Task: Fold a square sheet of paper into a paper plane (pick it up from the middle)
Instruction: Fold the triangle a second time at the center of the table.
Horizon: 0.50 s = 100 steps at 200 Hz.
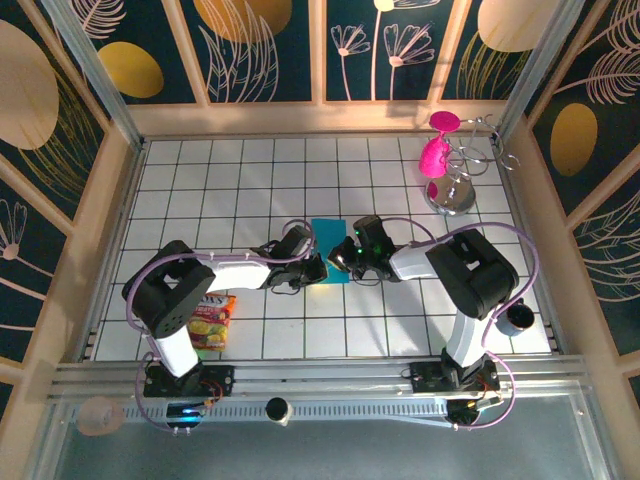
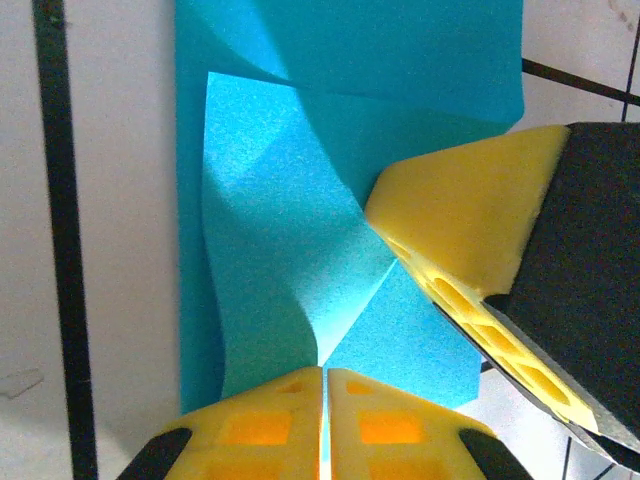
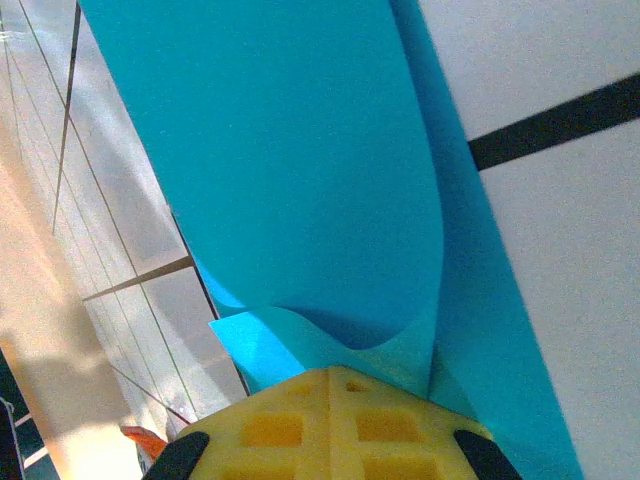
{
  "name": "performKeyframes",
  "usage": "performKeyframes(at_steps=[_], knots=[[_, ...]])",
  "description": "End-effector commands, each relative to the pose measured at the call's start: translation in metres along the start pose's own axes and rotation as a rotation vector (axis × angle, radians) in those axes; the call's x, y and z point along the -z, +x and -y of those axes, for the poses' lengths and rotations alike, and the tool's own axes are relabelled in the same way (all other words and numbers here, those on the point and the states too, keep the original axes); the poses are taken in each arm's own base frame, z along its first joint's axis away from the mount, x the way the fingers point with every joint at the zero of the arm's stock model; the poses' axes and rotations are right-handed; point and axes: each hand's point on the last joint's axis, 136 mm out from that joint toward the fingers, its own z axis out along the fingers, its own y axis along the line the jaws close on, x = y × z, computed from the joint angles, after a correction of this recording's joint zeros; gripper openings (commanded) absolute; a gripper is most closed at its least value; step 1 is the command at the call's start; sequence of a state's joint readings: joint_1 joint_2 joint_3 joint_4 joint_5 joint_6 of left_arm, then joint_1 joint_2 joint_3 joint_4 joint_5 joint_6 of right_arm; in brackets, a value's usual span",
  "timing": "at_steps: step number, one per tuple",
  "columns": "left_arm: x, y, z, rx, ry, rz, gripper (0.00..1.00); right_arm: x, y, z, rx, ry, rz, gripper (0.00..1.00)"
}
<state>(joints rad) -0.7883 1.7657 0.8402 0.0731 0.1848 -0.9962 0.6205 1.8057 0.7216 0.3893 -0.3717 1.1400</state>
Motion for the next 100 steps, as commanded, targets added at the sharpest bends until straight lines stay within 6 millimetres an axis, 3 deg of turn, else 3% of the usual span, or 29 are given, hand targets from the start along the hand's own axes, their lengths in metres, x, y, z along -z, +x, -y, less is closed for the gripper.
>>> performKeyframes(at_steps=[1, 100], knots=[[-0.0003, -0.0006, -0.0075, -0.014, -0.051, 0.005, 0.1, -0.0021, 0.0089, 0.0535, -0.079, 0.156, -0.025, 0.0], [-0.0014, 0.0065, -0.0164, -0.001, -0.057, -0.011, 0.09, -0.0022, 0.0091, 0.0562, -0.073, 0.165, -0.024, 0.0]])
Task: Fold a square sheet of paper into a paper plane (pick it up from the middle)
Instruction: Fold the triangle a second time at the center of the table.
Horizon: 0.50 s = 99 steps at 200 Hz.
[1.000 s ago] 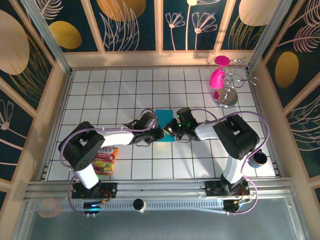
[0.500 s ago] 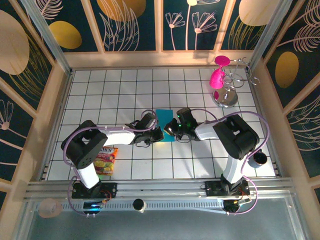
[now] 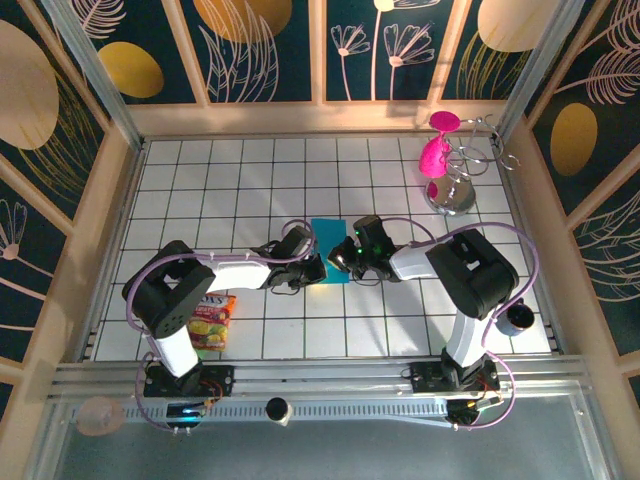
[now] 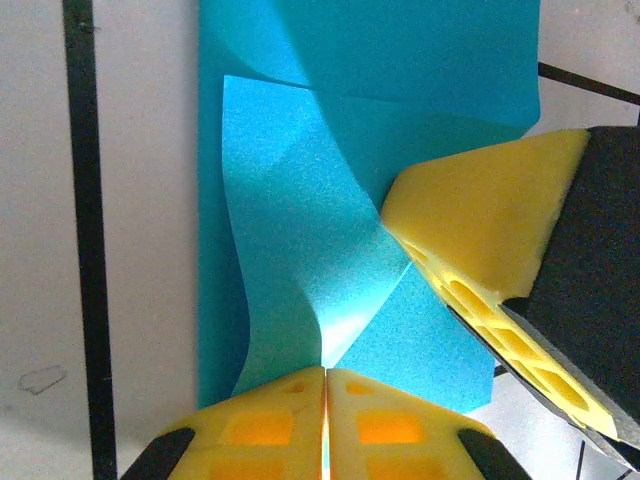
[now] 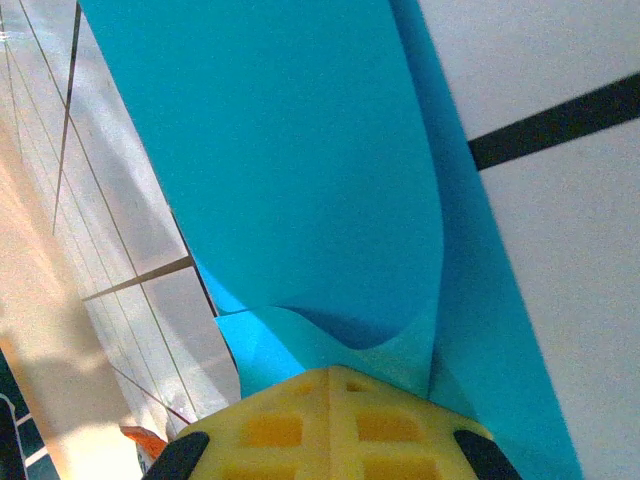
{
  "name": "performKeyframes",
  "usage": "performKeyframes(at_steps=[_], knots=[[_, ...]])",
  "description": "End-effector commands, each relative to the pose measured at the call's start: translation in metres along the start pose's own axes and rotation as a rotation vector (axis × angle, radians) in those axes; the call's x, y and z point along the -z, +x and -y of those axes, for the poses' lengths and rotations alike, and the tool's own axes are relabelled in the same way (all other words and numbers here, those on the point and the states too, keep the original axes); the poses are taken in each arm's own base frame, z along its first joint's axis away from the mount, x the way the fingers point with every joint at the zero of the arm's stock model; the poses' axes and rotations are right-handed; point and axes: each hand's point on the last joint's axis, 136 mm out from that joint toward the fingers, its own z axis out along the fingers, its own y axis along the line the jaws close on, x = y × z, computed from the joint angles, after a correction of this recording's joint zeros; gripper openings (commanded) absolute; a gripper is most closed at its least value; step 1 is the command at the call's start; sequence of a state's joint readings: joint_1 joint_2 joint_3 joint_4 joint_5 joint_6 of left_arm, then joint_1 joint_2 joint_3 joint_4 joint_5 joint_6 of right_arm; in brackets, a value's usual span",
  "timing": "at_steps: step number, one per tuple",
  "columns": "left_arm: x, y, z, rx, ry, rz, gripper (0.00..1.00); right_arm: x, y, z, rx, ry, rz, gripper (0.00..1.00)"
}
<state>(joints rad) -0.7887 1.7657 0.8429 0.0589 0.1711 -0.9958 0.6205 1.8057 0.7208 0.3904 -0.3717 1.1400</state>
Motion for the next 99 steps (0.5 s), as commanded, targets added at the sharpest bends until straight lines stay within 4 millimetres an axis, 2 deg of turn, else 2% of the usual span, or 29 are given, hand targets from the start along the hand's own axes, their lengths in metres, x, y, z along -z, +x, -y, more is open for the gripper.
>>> performKeyframes(at_steps=[1, 21, 42, 82, 99], knots=[[-0.002, 0.008, -0.014, -0.003, -0.039, -0.018, 0.09, -0.002, 0.009, 0.056, -0.072, 0.164, -0.024, 0.0], [-0.002, 0.013, -0.019, 0.007, -0.037, -0.028, 0.09, -0.002, 0.008, 0.05, -0.053, 0.152, -0.023, 0.0], [-0.002, 0.018, -0.024, 0.021, -0.032, -0.036, 0.08, 0.0, 0.003, 0.034, 0.003, 0.123, -0.018, 0.0], [-0.001, 0.024, -0.032, 0.035, -0.032, -0.045, 0.07, 0.014, -0.01, -0.021, 0.163, 0.01, 0.003, 0.07], [-0.001, 0.025, -0.031, 0.035, -0.025, -0.048, 0.06, 0.017, -0.009, -0.034, 0.209, -0.017, -0.011, 0.08]])
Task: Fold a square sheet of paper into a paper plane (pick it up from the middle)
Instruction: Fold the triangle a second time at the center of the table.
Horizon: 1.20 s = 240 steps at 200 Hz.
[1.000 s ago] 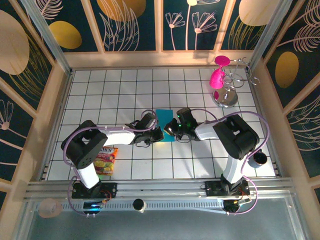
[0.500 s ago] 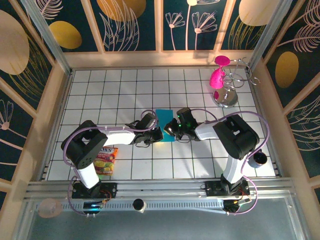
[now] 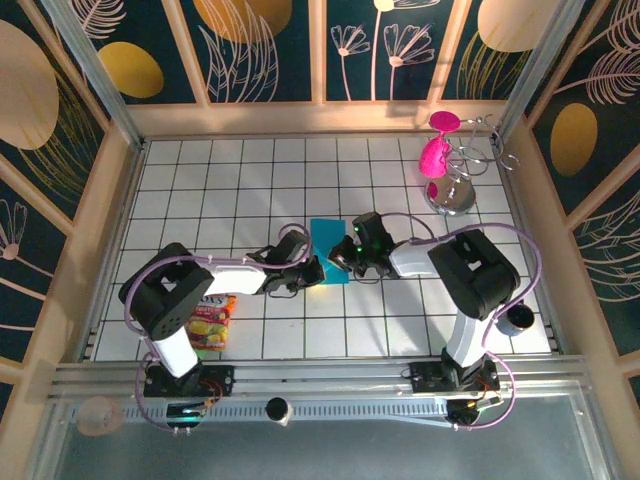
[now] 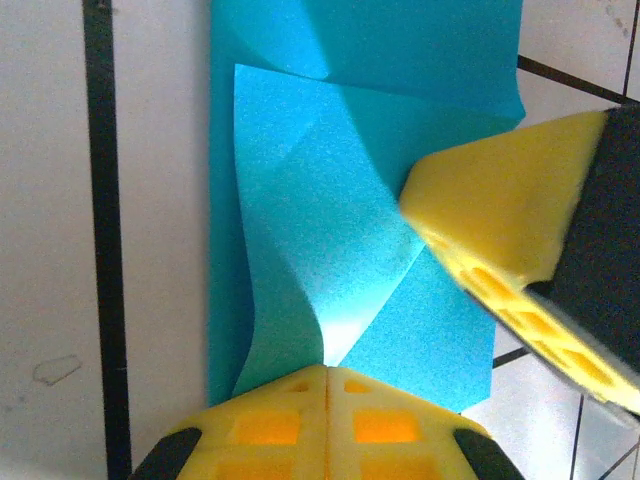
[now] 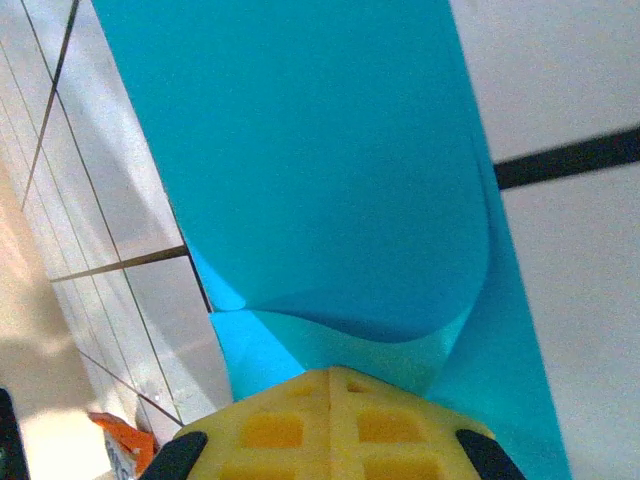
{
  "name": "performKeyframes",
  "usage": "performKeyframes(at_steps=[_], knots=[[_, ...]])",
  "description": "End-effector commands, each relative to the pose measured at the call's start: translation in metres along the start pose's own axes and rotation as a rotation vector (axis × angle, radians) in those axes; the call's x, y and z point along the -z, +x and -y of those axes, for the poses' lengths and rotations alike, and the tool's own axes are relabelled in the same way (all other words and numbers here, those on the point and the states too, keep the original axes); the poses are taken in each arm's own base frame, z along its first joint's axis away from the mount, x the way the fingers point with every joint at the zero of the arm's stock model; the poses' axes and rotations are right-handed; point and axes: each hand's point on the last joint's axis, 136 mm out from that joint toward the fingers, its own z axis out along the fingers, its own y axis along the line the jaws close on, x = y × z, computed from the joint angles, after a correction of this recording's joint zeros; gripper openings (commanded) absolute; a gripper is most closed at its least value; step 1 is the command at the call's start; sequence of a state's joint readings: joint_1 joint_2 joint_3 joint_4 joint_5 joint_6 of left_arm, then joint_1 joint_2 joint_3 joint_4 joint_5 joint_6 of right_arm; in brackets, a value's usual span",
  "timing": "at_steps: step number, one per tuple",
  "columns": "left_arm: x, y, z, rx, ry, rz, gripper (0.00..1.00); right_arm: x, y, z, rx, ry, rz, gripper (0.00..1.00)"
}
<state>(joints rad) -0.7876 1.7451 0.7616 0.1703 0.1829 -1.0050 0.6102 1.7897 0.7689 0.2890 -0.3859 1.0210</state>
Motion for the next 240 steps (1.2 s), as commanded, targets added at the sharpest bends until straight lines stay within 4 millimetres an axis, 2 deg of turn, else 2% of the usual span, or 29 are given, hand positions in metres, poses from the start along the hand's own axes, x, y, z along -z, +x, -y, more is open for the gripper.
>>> performKeyframes(at_steps=[1, 40, 116, 151, 158, 187, 240], knots=[[0.0, 0.02, -0.027, 0.035, -0.074, -0.065, 0.06, 0.014, -0.009, -0.029, 0.112, -0.044, 0.01, 0.08], [-0.001, 0.022, -0.026, 0.033, -0.064, -0.075, 0.06, 0.008, 0.009, -0.038, 0.16, -0.064, -0.054, 0.07], [0.001, 0.018, -0.017, 0.029, -0.04, -0.068, 0.05, -0.009, 0.019, -0.006, 0.115, 0.021, -0.09, 0.03], [0.006, 0.011, -0.003, 0.017, -0.007, -0.053, 0.06, -0.015, 0.017, 0.002, 0.116, 0.053, -0.084, 0.03], [0.015, 0.005, 0.01, 0.008, 0.029, -0.03, 0.06, -0.016, 0.016, 0.005, 0.114, 0.062, -0.084, 0.02], [0.023, -0.004, 0.023, -0.001, 0.058, -0.004, 0.09, -0.019, 0.017, 0.012, 0.109, 0.088, -0.084, 0.01], [0.011, 0.0, 0.004, 0.012, -0.015, -0.029, 0.09, -0.02, 0.018, 0.017, 0.098, 0.095, -0.088, 0.01]])
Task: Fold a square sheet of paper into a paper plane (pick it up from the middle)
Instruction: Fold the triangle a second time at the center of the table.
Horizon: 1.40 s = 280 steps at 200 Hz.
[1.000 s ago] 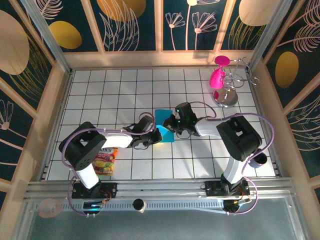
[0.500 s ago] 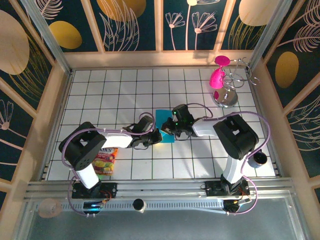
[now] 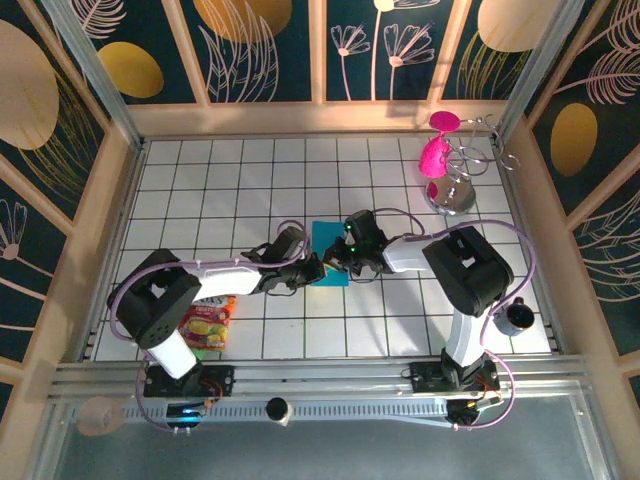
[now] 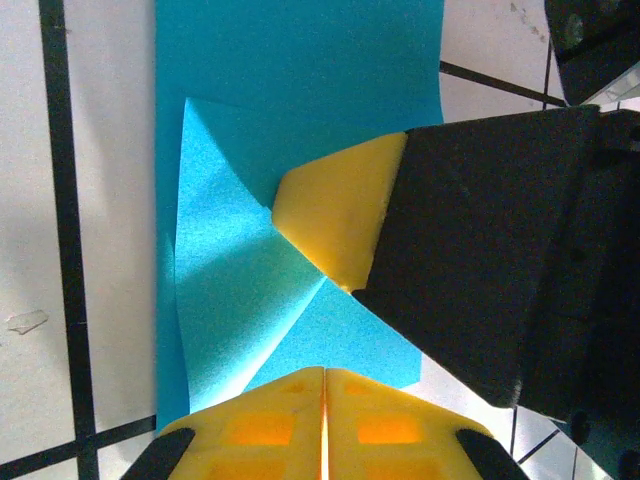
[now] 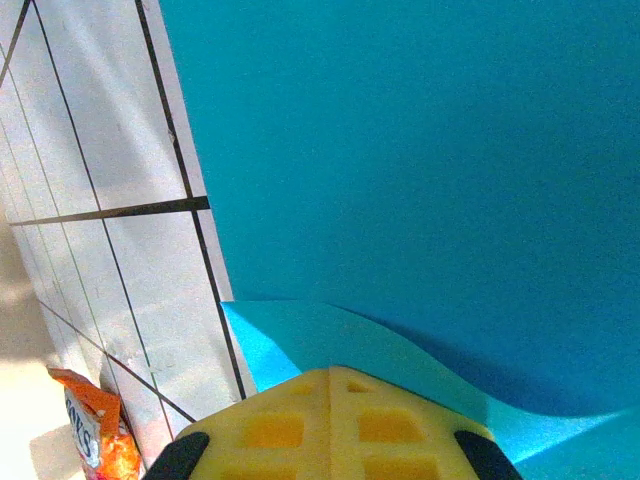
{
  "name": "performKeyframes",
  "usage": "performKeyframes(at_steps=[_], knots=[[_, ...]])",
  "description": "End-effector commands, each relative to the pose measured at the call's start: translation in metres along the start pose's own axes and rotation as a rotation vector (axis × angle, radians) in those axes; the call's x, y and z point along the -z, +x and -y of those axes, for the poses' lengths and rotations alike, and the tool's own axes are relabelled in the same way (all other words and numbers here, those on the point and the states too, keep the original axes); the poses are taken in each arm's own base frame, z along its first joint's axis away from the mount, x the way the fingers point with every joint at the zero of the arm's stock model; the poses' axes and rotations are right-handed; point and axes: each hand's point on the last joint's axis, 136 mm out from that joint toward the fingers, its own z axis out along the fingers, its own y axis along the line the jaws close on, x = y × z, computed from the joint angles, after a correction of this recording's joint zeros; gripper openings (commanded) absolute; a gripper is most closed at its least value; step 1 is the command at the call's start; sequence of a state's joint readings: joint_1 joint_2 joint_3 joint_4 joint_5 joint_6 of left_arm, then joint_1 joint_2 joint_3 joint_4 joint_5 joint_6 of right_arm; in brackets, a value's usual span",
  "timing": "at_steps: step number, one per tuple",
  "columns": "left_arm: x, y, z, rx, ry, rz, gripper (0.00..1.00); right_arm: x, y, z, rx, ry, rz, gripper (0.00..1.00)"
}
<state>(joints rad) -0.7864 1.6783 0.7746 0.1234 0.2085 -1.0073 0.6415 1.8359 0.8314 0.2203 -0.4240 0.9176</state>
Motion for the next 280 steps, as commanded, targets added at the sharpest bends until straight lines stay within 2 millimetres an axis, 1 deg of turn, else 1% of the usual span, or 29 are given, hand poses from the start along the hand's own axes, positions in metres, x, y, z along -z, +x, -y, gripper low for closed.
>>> performKeyframes(at_steps=[1, 41, 42, 45, 67, 105, 114, 131, 133, 137, 152, 163, 174, 205, 235, 258, 280], knots=[[-0.005, 0.003, -0.014, 0.016, -0.057, -0.024, 0.09, -0.009, 0.004, 0.021, -0.01, 0.074, -0.013, 0.01], [-0.005, 0.005, -0.026, 0.023, -0.106, -0.022, 0.08, -0.01, 0.005, 0.024, -0.013, 0.077, -0.017, 0.01], [-0.008, 0.007, -0.031, 0.027, -0.118, -0.03, 0.08, -0.01, 0.005, 0.024, -0.013, 0.078, -0.017, 0.01], [-0.01, 0.009, -0.035, 0.031, -0.13, -0.037, 0.08, -0.01, 0.005, 0.024, -0.014, 0.079, -0.017, 0.01], [-0.012, 0.016, -0.046, 0.051, -0.153, -0.051, 0.06, -0.01, 0.005, 0.025, -0.014, 0.081, -0.016, 0.0], [-0.012, 0.021, -0.055, 0.074, -0.164, -0.054, 0.06, -0.008, 0.002, 0.022, -0.004, 0.076, -0.011, 0.0], [-0.011, 0.021, -0.052, 0.073, -0.152, -0.055, 0.06, -0.008, 0.001, 0.019, 0.004, 0.073, -0.007, 0.0], [-0.009, 0.018, -0.041, 0.064, -0.107, -0.049, 0.06, -0.006, -0.002, 0.018, 0.008, 0.073, 0.0, 0.0], [-0.005, 0.014, -0.033, 0.058, -0.084, -0.035, 0.06, -0.006, -0.002, 0.017, 0.008, 0.073, 0.0, 0.0], [-0.002, 0.011, -0.027, 0.051, -0.066, -0.027, 0.06, -0.006, -0.002, 0.017, 0.008, 0.072, 0.0, 0.0], [0.005, 0.002, -0.011, 0.033, -0.027, 0.001, 0.08, -0.007, -0.001, 0.019, 0.005, 0.076, -0.003, 0.0], [0.009, -0.002, -0.005, 0.024, -0.018, 0.016, 0.09, -0.008, 0.0, 0.021, 0.001, 0.078, -0.006, 0.0], [0.008, -0.004, -0.005, 0.021, -0.02, 0.02, 0.1, -0.009, 0.001, 0.023, -0.003, 0.078, -0.008, 0.0], [-0.001, 0.003, -0.02, 0.032, -0.06, -0.008, 0.09, -0.009, 0.001, 0.022, -0.003, 0.074, -0.01, 0.0], [-0.001, 0.0, -0.039, 0.044, -0.134, 0.012, 0.07, -0.008, 0.002, 0.022, -0.001, 0.073, -0.013, 0.0], [-0.004, 0.008, -0.049, 0.067, -0.148, -0.007, 0.05, -0.008, 0.001, 0.021, 0.003, 0.07, -0.012, 0.0], [-0.005, 0.016, -0.056, 0.093, -0.146, -0.025, 0.03, -0.005, -0.002, 0.012, 0.024, 0.046, -0.005, 0.0]])
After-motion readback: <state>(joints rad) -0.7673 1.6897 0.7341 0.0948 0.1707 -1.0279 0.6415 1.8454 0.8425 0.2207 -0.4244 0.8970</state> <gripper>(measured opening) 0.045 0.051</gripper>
